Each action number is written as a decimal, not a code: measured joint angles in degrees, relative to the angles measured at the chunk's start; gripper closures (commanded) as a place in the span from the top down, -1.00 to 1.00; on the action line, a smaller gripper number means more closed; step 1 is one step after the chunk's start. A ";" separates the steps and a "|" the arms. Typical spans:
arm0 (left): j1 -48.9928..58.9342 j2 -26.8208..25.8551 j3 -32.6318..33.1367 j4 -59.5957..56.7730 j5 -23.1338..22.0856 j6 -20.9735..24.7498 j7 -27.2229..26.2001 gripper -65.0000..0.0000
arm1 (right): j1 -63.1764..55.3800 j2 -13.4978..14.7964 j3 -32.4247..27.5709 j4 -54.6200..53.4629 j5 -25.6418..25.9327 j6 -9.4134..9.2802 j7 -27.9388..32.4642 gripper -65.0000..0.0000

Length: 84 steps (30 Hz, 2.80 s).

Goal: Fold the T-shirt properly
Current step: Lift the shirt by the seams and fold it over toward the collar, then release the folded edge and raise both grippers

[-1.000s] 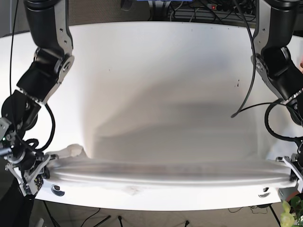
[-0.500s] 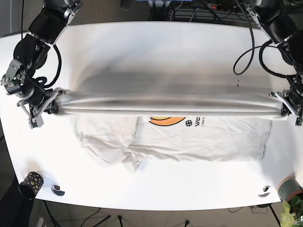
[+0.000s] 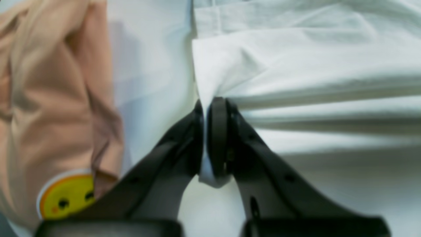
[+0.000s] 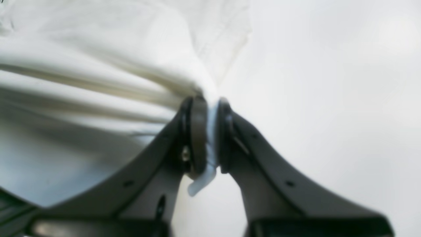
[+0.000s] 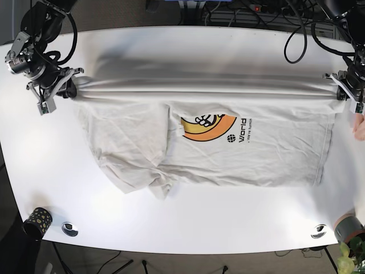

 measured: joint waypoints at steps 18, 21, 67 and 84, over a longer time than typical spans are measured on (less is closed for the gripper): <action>8.76 -0.33 -0.63 13.42 -1.60 0.52 0.70 0.39 | -11.98 -1.16 6.60 8.94 5.84 -0.26 -0.35 0.68; 8.74 -0.35 -2.64 18.36 -8.04 0.42 1.90 0.39 | -11.69 -1.33 6.38 9.31 10.34 -0.26 -0.42 0.68; 10.88 3.34 5.84 7.50 4.61 0.59 5.51 0.38 | -10.16 1.97 -8.00 -2.45 -2.80 -0.11 4.57 0.26; 4.22 4.28 5.66 19.96 5.60 0.35 8.02 0.38 | 2.78 2.32 -7.76 2.16 -3.91 -0.31 3.69 0.26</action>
